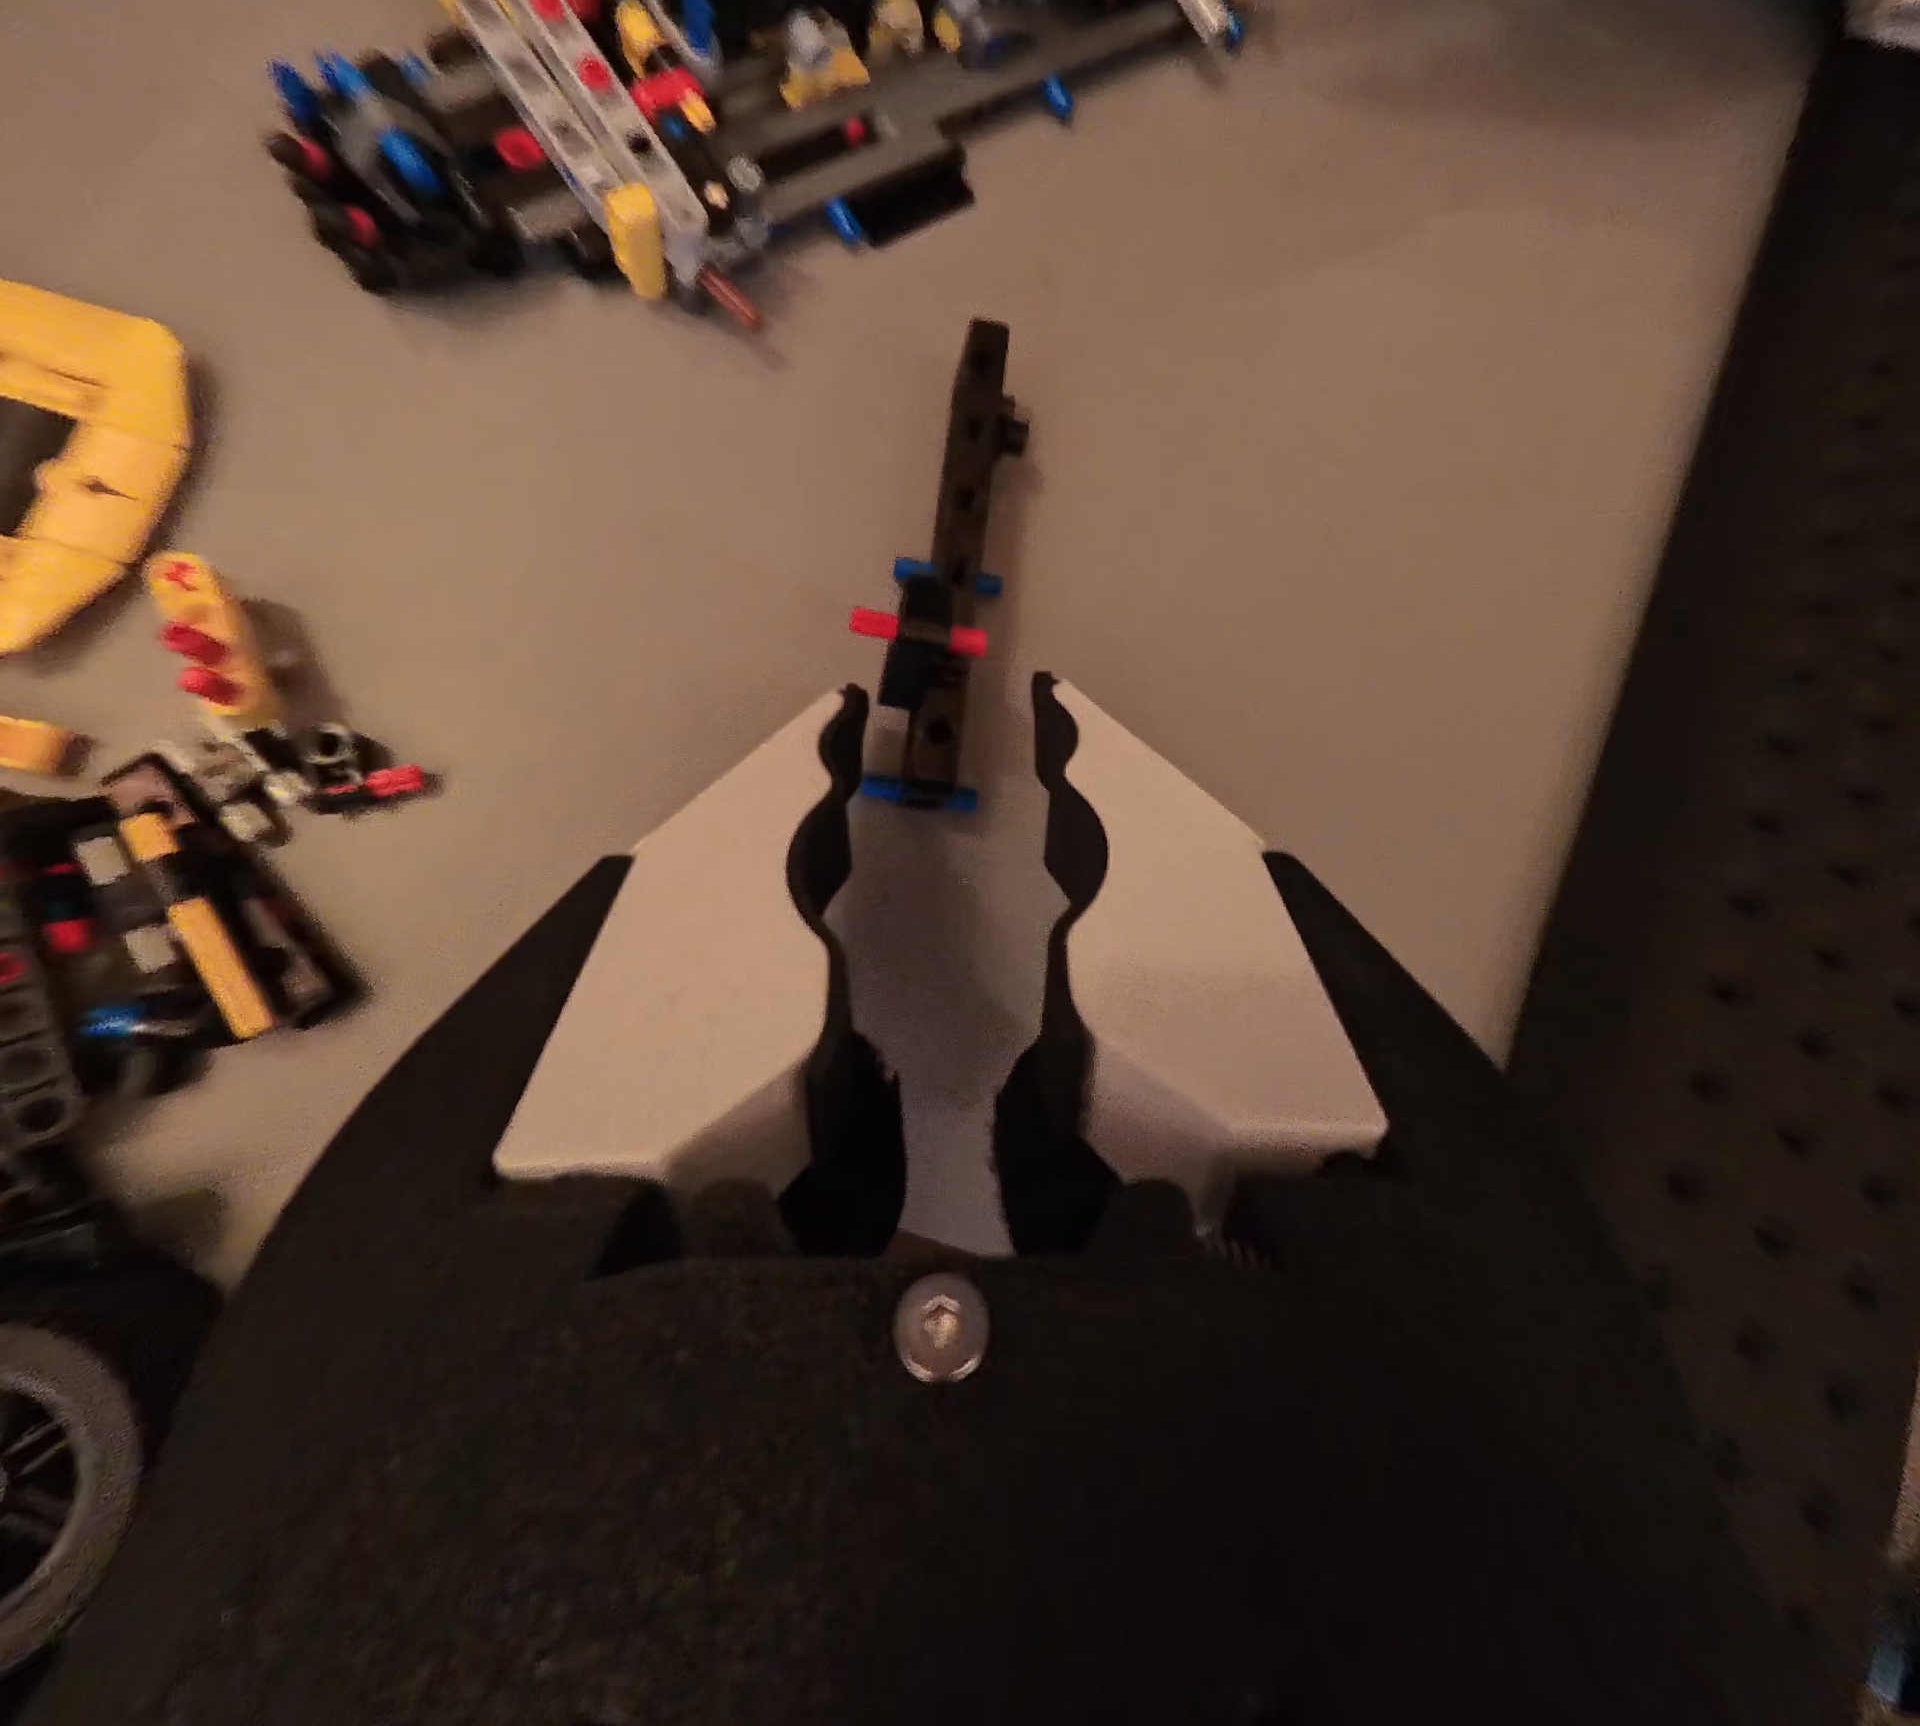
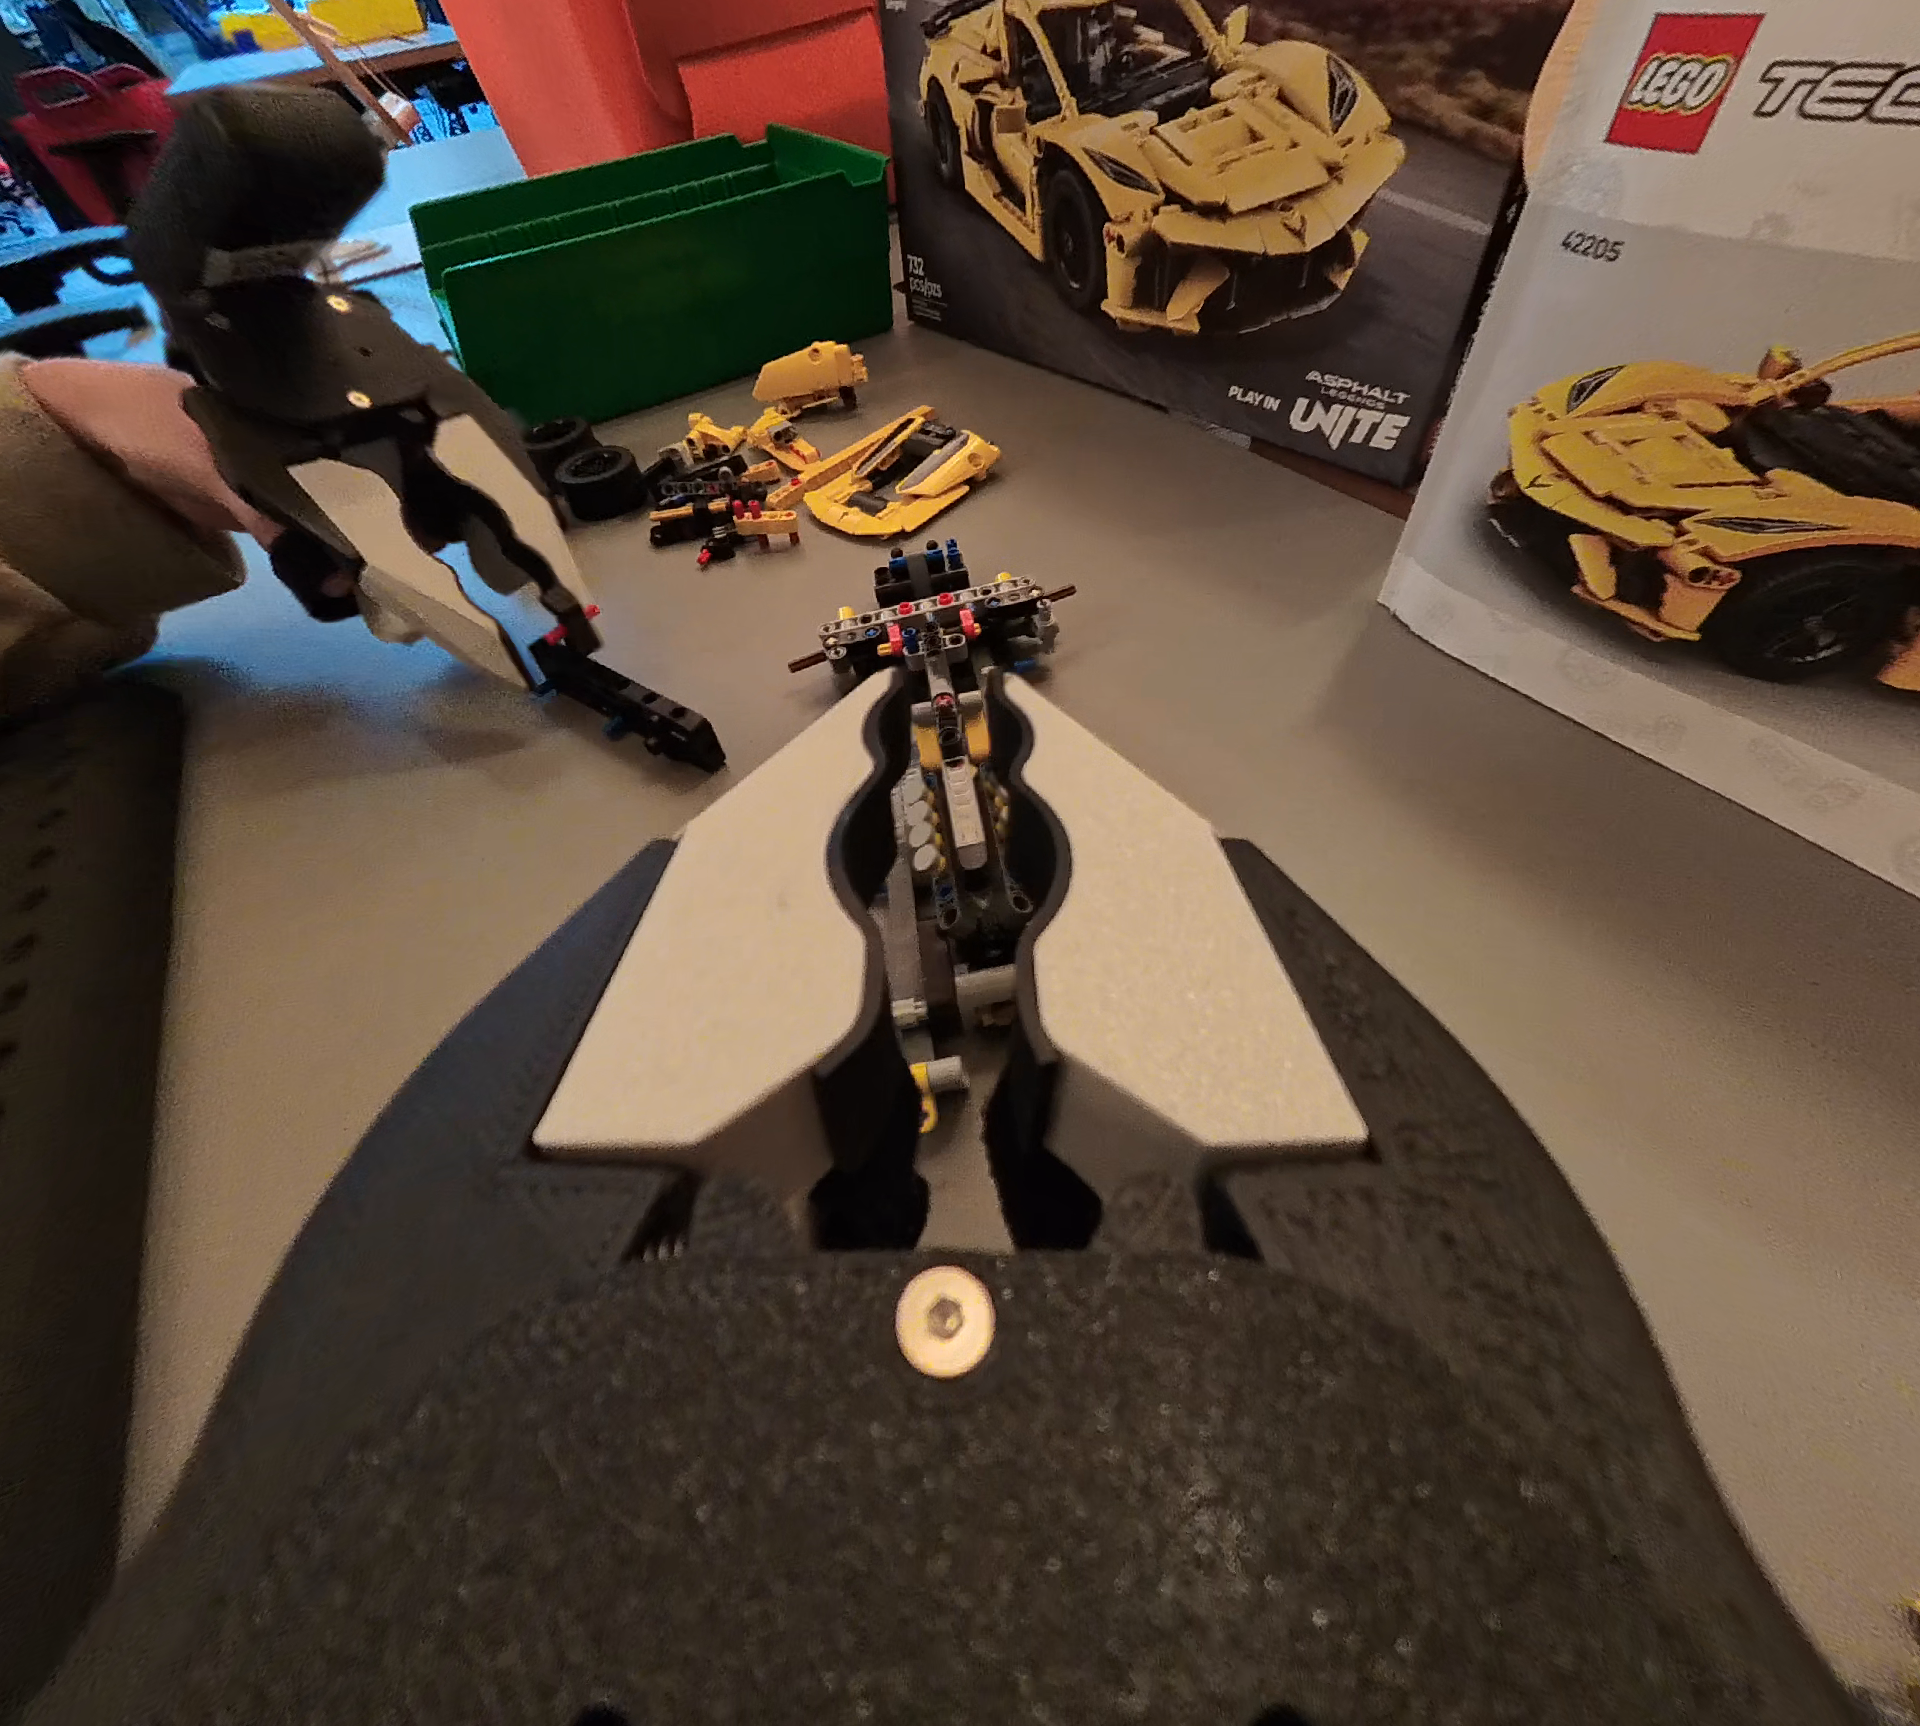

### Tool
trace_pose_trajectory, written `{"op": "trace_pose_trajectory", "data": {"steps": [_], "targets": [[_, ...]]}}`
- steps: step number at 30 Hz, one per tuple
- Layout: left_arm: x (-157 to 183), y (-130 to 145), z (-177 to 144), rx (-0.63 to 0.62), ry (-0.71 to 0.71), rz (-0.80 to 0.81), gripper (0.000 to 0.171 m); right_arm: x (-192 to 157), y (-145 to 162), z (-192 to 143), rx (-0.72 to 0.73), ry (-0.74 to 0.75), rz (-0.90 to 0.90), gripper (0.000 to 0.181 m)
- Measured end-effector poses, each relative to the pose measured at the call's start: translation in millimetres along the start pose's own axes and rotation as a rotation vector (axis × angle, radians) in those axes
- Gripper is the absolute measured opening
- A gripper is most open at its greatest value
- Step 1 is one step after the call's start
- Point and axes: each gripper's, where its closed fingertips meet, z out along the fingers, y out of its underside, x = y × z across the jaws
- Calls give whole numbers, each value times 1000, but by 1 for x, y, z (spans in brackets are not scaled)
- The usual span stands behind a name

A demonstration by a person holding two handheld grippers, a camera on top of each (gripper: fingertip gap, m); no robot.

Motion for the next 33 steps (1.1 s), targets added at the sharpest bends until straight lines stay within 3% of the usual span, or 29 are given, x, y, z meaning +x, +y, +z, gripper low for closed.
{"op": "trace_pose_trajectory", "data": {"steps": [2, 3, 5, 8, 10, 13, 19, 25, 33], "targets": [[-3, 8, 7, -42, -48, 50, 27, -2, 3, 1, -15, -7, -5, 12], [0, 4, 6, -29, -55, 85, 8, -2, 4, 2, -21, -9, -11, 12], [1, -10, 4, 12, -127, 173, 7, -7, 5, 4, -27, -30, -20, 12], [19, -41, 2, 77, -260, 453, 8, -43, 4, 5, -25, -200, -84, 19], [41, -56, 8, 45, -297, 635, 7, -70, 4, 7, -8, -278, -186, 30], [67, -70, 23, -40, -300, 818, 7, -107, 12, 8, 5, -357, -376, 29], [93, -95, 38, -83, -235, 875, 7, -123, 30, 18, -60, -344, -491, 23], [87, -105, 44, -87, -324, 934, 8, -111, 29, 17, -166, -355, -401, 21], [91, -111, 44, -43, -336, 898, 9, -107, 18, 18, -98, -287, -411, 11]]}}
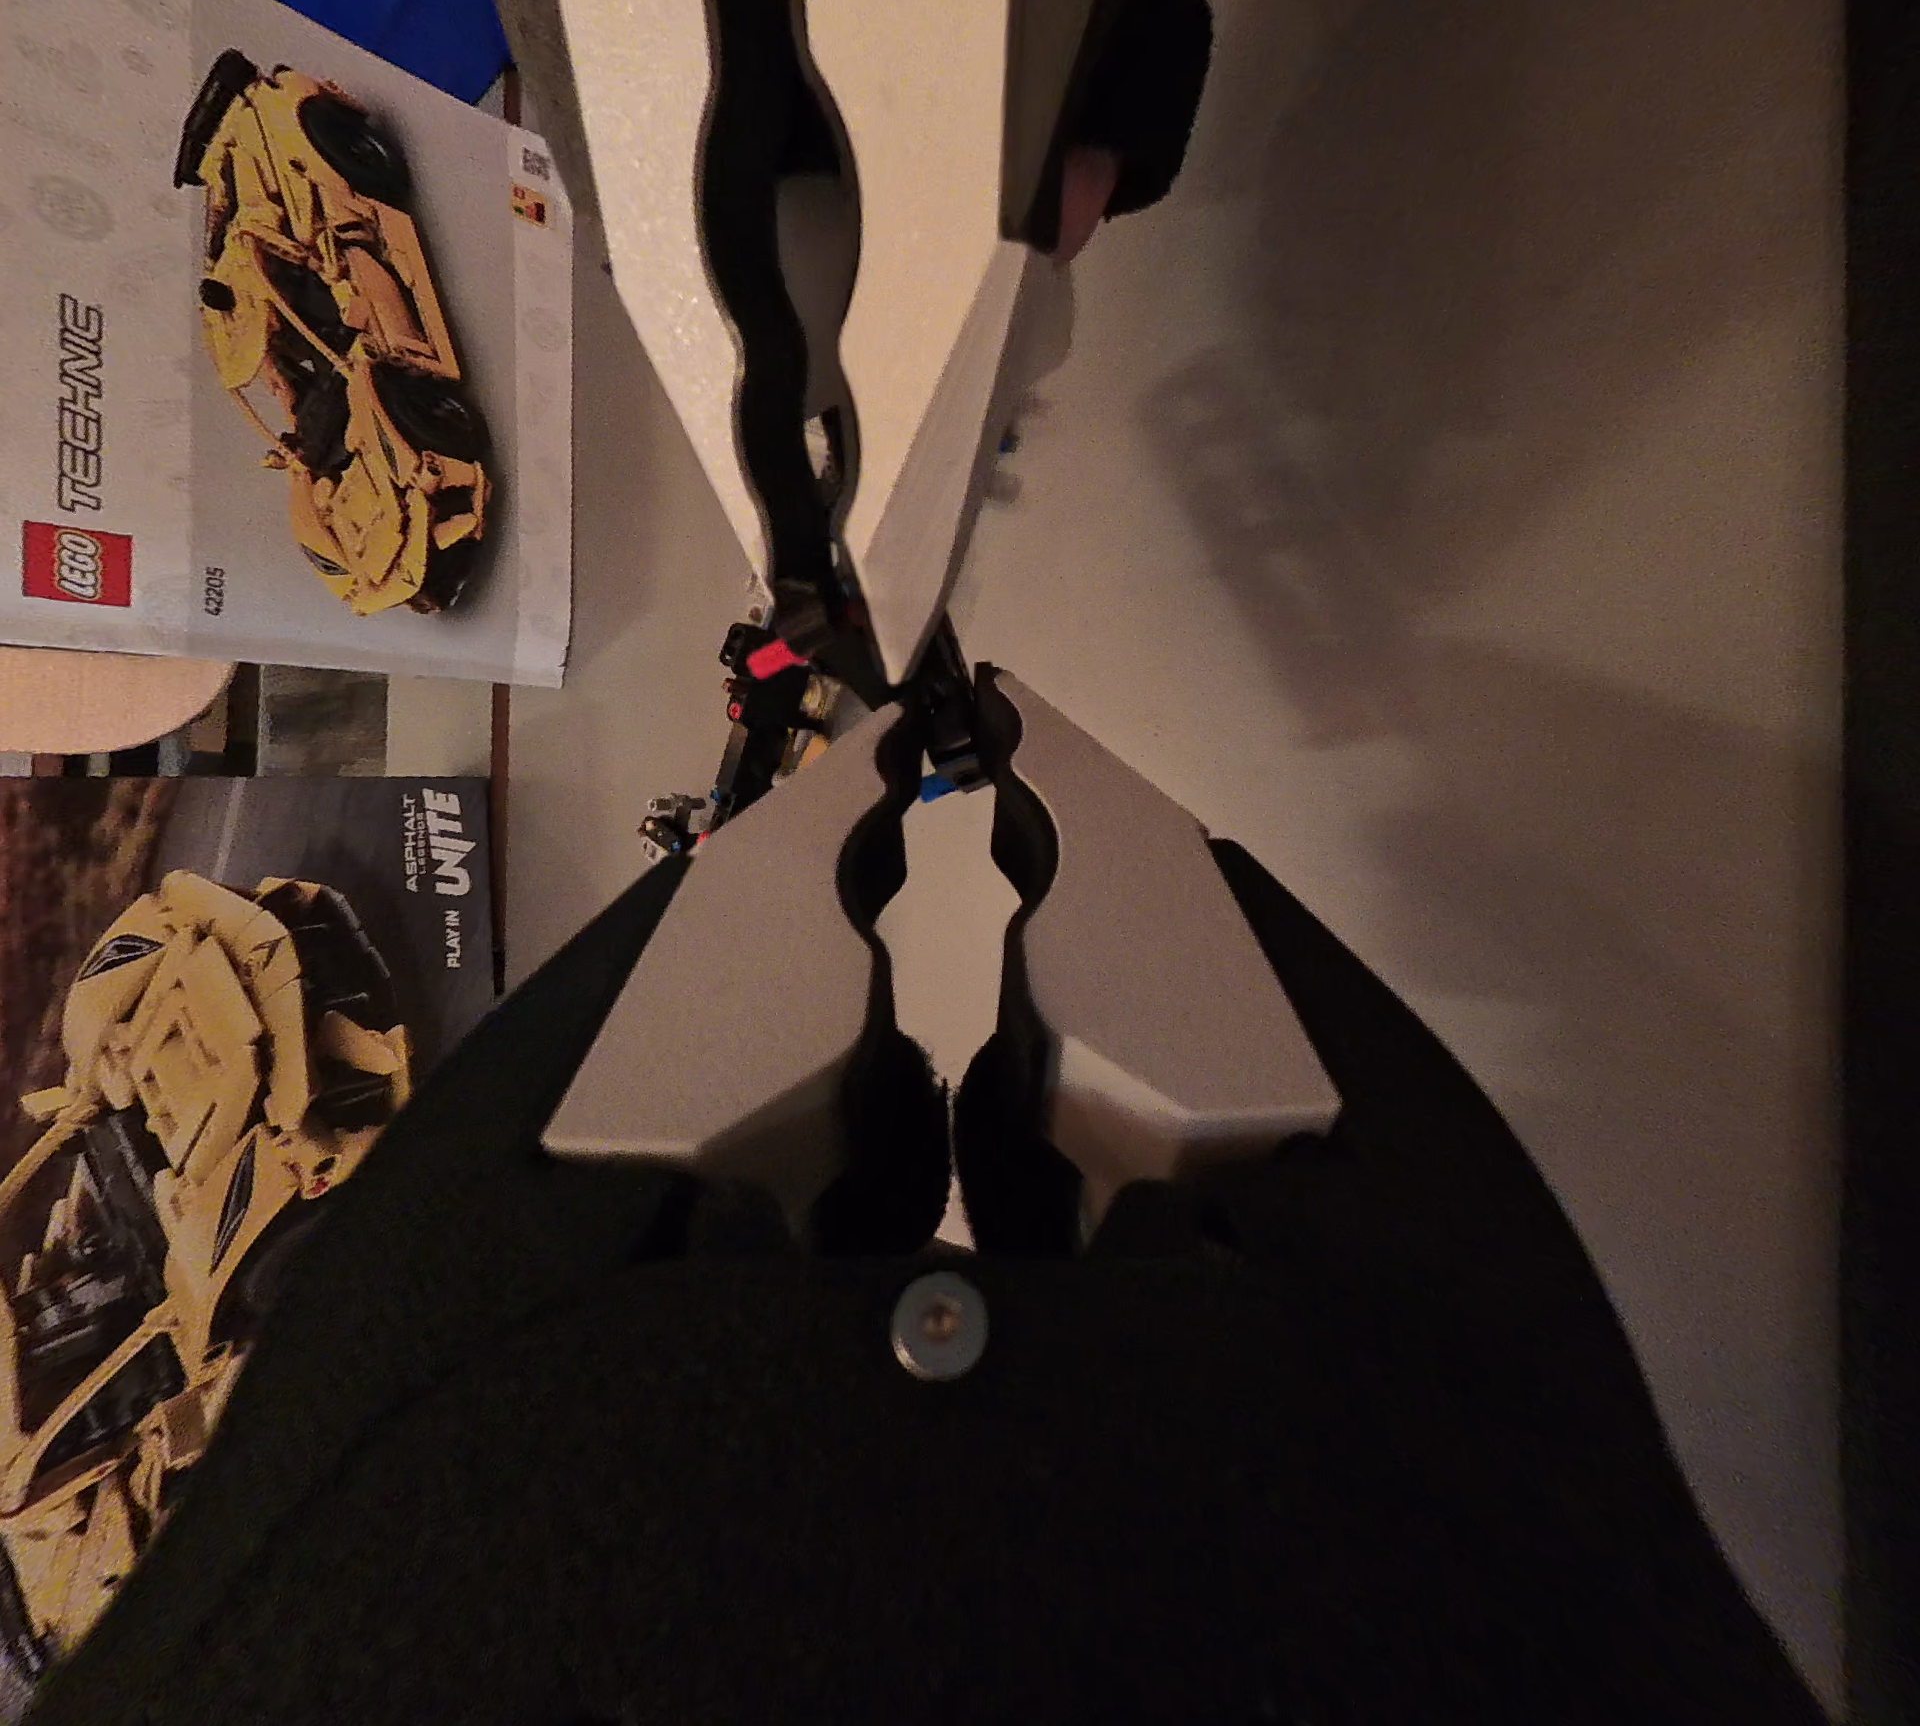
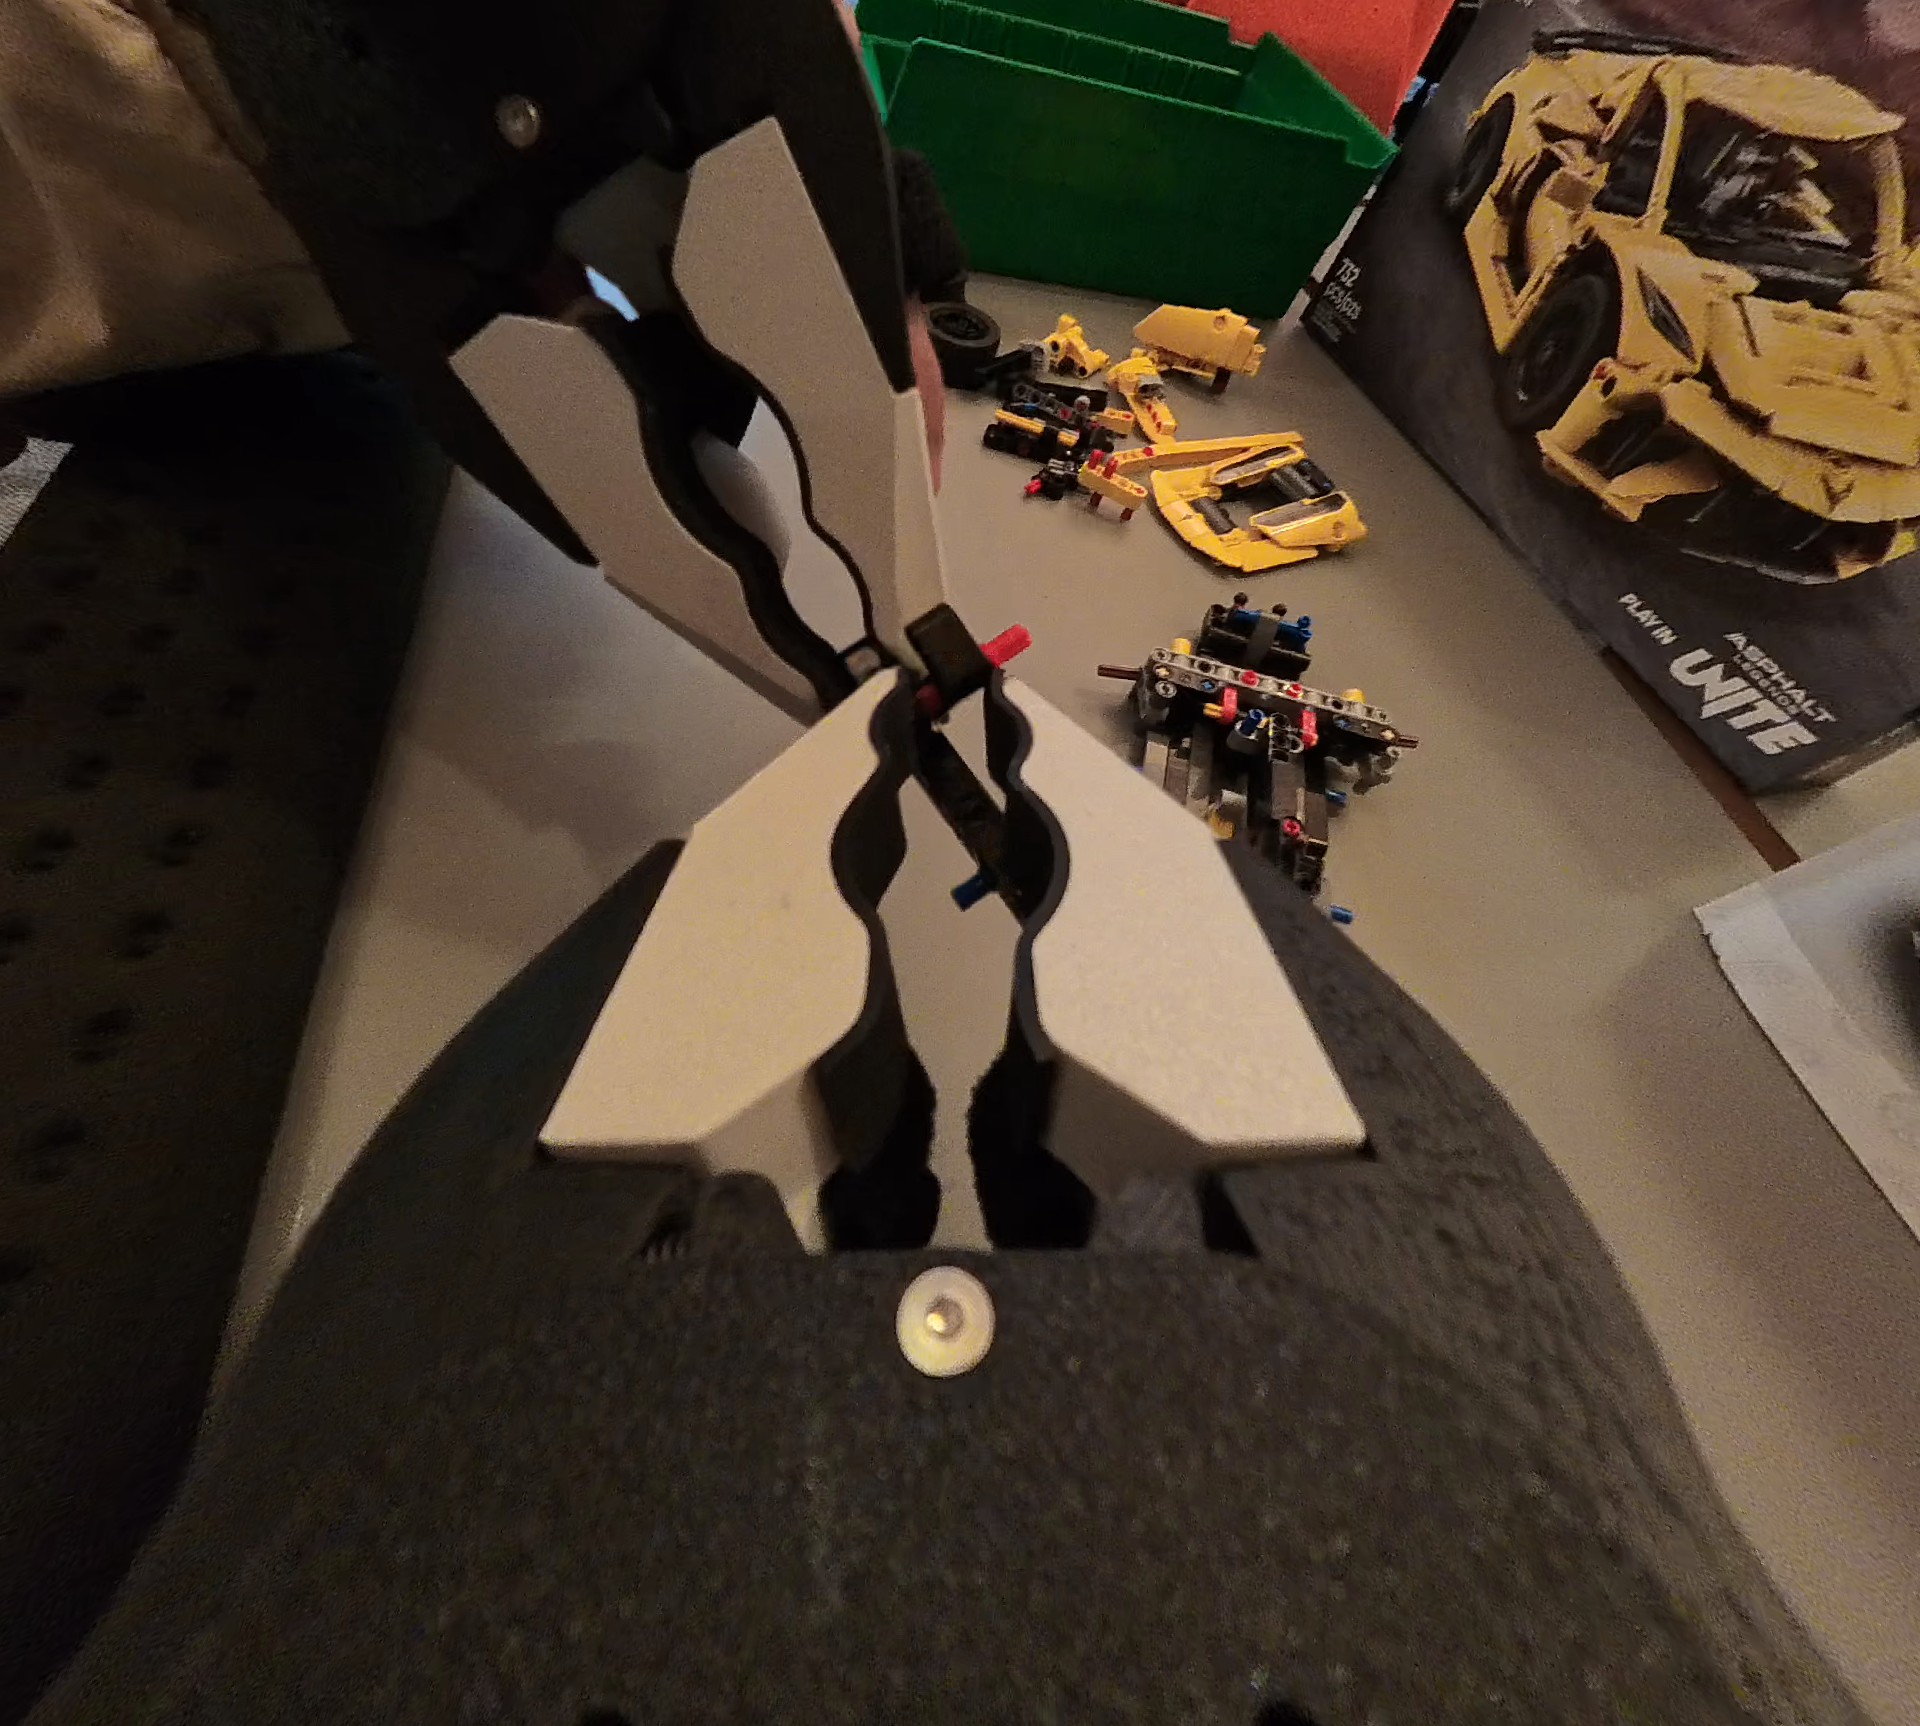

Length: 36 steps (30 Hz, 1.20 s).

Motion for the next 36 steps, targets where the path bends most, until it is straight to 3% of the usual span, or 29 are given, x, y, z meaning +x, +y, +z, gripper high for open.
{"op": "trace_pose_trajectory", "data": {"steps": [9, 13, 20, 23, 28, 30, 32, 35, 36], "targets": [[-1, 8, 15, -17, -46, 16, 9, 8, 13, 6, -40, 26, 52, 10], [-8, 13, 14, 14, -86, 12, 7, 4, 15, -1, 0, -62, 71, 12], [-3, 14, 21, 15, -136, 91, 7, 13, 16, -13, 46, -162, 297, 26], [-6, 10, 21, -4, -182, 148, 7, 1, 10, -11, 81, -328, 478, 28], [-6, 9, 22, -14, -207, 174, 7, 4, 11, -7, 107, -348, 553, 4], [-15, 7, 21, 8, -253, 99, 8, 8, 8, -8, 130, -346, 596, 4], [-29, 3, 18, 88, -291, -118, 12, 20, -1, -13, 191, -289, 597, 3], [-32, -12, 11, 271, -136, -489, 49, 30, -3, -17, 196, -161, 454, 3], [-35, -17, 6, 334, -113, -555, 50, 28, -8, -19, 208, -153, 430, 3]]}}
